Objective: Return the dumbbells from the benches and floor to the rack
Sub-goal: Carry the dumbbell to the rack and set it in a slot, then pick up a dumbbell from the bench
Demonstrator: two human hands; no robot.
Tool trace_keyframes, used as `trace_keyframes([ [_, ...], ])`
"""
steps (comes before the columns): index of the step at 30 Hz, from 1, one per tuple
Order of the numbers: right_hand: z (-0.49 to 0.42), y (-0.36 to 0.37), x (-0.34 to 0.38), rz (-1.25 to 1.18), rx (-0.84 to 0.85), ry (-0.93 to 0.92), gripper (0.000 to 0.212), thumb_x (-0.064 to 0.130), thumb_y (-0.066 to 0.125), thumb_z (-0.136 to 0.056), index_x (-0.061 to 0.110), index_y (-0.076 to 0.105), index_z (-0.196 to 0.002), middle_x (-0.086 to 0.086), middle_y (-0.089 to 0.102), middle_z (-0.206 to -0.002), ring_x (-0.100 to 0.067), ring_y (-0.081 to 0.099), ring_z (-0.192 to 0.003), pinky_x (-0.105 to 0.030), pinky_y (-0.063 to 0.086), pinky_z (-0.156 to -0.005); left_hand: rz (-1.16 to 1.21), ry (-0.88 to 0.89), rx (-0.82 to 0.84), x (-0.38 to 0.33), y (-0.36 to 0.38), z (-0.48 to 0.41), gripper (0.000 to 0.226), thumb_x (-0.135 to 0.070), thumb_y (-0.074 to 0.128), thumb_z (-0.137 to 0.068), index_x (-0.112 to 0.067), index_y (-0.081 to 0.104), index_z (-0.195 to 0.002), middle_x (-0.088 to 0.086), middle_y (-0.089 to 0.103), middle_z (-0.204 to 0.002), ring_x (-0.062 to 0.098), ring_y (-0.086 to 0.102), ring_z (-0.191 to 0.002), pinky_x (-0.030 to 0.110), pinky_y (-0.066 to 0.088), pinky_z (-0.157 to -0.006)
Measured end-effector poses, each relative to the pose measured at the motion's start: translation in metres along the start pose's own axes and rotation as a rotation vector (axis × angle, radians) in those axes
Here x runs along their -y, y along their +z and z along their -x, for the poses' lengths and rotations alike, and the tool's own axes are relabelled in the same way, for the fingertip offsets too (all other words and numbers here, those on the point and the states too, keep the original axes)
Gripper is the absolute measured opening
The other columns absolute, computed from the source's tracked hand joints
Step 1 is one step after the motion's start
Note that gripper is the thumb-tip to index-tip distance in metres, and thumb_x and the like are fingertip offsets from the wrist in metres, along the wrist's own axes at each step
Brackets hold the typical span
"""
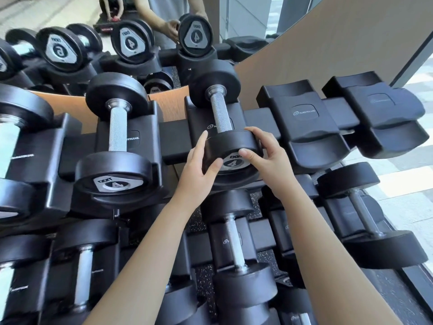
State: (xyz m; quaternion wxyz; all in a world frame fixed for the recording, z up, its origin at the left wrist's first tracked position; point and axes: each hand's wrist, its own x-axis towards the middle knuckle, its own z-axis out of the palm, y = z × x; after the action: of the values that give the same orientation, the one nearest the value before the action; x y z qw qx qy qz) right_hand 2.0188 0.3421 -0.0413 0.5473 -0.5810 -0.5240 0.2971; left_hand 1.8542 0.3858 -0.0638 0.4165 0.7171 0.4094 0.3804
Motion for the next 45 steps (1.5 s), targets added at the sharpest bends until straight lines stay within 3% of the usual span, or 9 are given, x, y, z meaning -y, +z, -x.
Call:
trace_keyframes([
  [4, 0.004, 0.002, -0.001, 0.051, -0.008, 0.003, 0.047, 0.023, 0.066, -0.082, 0.027, 0.049, -0.126, 0.004, 0.049, -0.118, 0.007, 0.047, -0.100, 0.000, 0.031, -0.088, -0.081, -0.011, -0.041, -0.005, 0.005, 0.010, 0.064, -0.024, 0.050, -0.091, -0.033, 0.014, -0.142, -0.013, 0.027, -0.130, -0.021, 0.021, -0.111, 0.002, 0.018, -0.093],
  [8, 0.010, -0.002, -0.002, 0.116, 0.005, -0.006, 0.053, 0.022, 0.063, -0.085, 0.025, 0.042, -0.134, 0.005, 0.045, -0.121, 0.013, 0.043, -0.099, 0.002, 0.029, -0.087, -0.094, -0.069, -0.026, -0.008, 0.006, 0.022, 0.069, -0.018, 0.048, -0.091, -0.037, 0.006, -0.142, -0.014, 0.025, -0.135, 0.001, 0.029, -0.129, 0.022, 0.025, -0.103],
  [13, 0.037, -0.009, -0.011, 0.260, -0.004, 0.026, 0.063, 0.023, 0.063, -0.085, 0.028, 0.033, -0.140, 0.002, 0.044, -0.132, 0.008, 0.038, -0.113, 0.006, 0.022, -0.089, -0.207, -0.116, -0.047, -0.014, 0.015, 0.048, 0.077, -0.022, 0.053, -0.089, -0.036, -0.001, -0.142, -0.001, 0.022, -0.148, 0.011, 0.027, -0.134, 0.023, 0.022, -0.102],
  [15, 0.052, -0.012, -0.011, 0.339, -0.001, 0.027, 0.064, 0.023, 0.061, -0.085, 0.026, 0.031, -0.141, 0.000, 0.046, -0.133, -0.001, 0.038, -0.121, -0.001, 0.023, -0.097, -0.242, -0.117, -0.060, -0.019, 0.020, 0.061, 0.078, -0.023, 0.054, -0.088, -0.034, 0.000, -0.143, 0.000, 0.024, -0.148, 0.011, 0.025, -0.135, 0.022, 0.021, -0.102],
  [18, 0.075, -0.013, -0.007, 0.435, 0.010, 0.008, 0.060, 0.023, 0.061, -0.085, 0.022, 0.035, -0.140, -0.001, 0.047, -0.134, -0.014, 0.045, -0.121, -0.036, 0.036, -0.104, -0.317, -0.108, -0.050, -0.029, 0.022, 0.077, 0.074, -0.025, 0.053, -0.088, -0.030, 0.003, -0.144, 0.000, 0.022, -0.148, 0.013, 0.022, -0.136, 0.024, 0.020, -0.103],
  [22, 0.107, -0.011, 0.002, 0.605, 0.027, 0.038, 0.055, 0.024, 0.059, -0.086, 0.021, 0.039, -0.138, -0.003, 0.044, -0.139, -0.020, 0.039, -0.129, -0.053, 0.033, -0.103, -0.563, -0.092, -0.036, -0.039, 0.021, 0.098, 0.065, -0.025, 0.050, -0.089, -0.019, 0.015, -0.143, 0.006, 0.027, -0.146, 0.024, 0.027, -0.133, 0.050, 0.020, -0.111],
  [26, 0.143, -0.004, 0.015, 0.769, 0.009, 0.082, 0.054, 0.028, 0.059, -0.086, 0.023, 0.040, -0.137, -0.003, 0.042, -0.140, -0.022, 0.037, -0.131, -0.055, 0.027, -0.106, -0.736, -0.086, 0.010, -0.042, 0.018, 0.127, 0.062, -0.027, 0.047, -0.090, -0.018, 0.016, -0.143, 0.009, 0.026, -0.146, 0.026, 0.023, -0.135, 0.056, 0.012, -0.109],
  [33, 0.216, 0.018, 0.042, 0.900, -0.060, 0.116, 0.048, 0.026, 0.061, -0.085, 0.018, 0.049, -0.131, -0.008, 0.046, -0.139, -0.027, 0.041, -0.129, -0.055, 0.032, -0.104, -0.746, 0.015, 0.173, -0.039, 0.009, 0.182, 0.055, -0.029, 0.043, -0.092, -0.020, 0.021, -0.142, 0.008, 0.023, -0.150, 0.025, 0.012, -0.140, 0.054, 0.006, -0.111],
  [45, 0.344, 0.030, 0.066, 1.046, -0.252, 0.418, 0.052, 0.027, 0.062, -0.085, 0.022, 0.046, -0.134, -0.006, 0.042, -0.142, -0.023, 0.036, -0.133, -0.054, 0.026, -0.108, -0.697, 0.432, 0.476, -0.059, 0.029, 0.260, 0.051, -0.019, 0.064, -0.080, -0.013, 0.048, -0.128, 0.018, 0.049, -0.133, 0.039, 0.040, -0.127, 0.065, 0.030, -0.097],
])
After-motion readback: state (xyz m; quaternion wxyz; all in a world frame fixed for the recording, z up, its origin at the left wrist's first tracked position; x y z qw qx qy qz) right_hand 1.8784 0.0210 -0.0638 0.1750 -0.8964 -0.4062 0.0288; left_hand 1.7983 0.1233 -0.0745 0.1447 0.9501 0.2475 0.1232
